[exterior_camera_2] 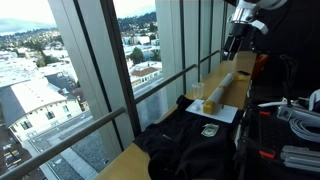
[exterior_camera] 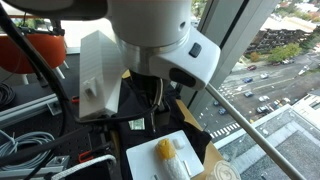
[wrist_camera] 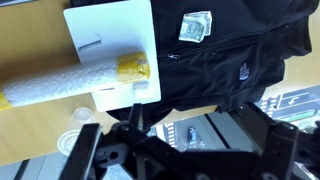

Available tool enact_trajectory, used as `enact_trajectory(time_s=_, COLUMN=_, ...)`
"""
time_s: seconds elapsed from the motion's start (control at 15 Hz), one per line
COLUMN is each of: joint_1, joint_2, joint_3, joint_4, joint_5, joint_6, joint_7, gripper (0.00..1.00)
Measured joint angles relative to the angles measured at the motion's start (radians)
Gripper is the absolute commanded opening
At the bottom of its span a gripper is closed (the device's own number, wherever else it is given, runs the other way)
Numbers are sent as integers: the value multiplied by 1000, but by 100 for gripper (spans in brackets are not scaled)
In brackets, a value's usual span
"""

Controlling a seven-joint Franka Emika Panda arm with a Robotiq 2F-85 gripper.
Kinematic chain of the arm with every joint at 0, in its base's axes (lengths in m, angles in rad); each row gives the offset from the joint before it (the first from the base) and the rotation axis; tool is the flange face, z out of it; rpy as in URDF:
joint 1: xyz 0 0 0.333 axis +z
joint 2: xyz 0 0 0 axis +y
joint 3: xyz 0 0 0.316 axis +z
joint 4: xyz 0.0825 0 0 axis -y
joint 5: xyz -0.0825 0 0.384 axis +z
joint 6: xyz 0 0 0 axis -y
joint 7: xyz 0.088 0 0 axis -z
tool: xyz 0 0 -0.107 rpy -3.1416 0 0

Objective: Close the zip of the jersey

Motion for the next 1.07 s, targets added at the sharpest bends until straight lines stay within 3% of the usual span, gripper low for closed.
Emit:
enact_trajectory(time_s=0.27, joint_1=7, joint_2=186, joint_3=87, joint_4=107, joint_5=31, joint_6=72, joint_7=8, gripper=100)
enact_trajectory(time_s=0.67, joint_1=4, joint_2=454, joint_3=230, joint_4=264, joint_5=10, joint_6=193, joint_7=134, gripper=100)
enact_trajectory(time_s=1.07, joint_1=1, joint_2=614, joint_3=280, joint_4=310, joint_5=-59, joint_6=294, joint_7=258, gripper=100)
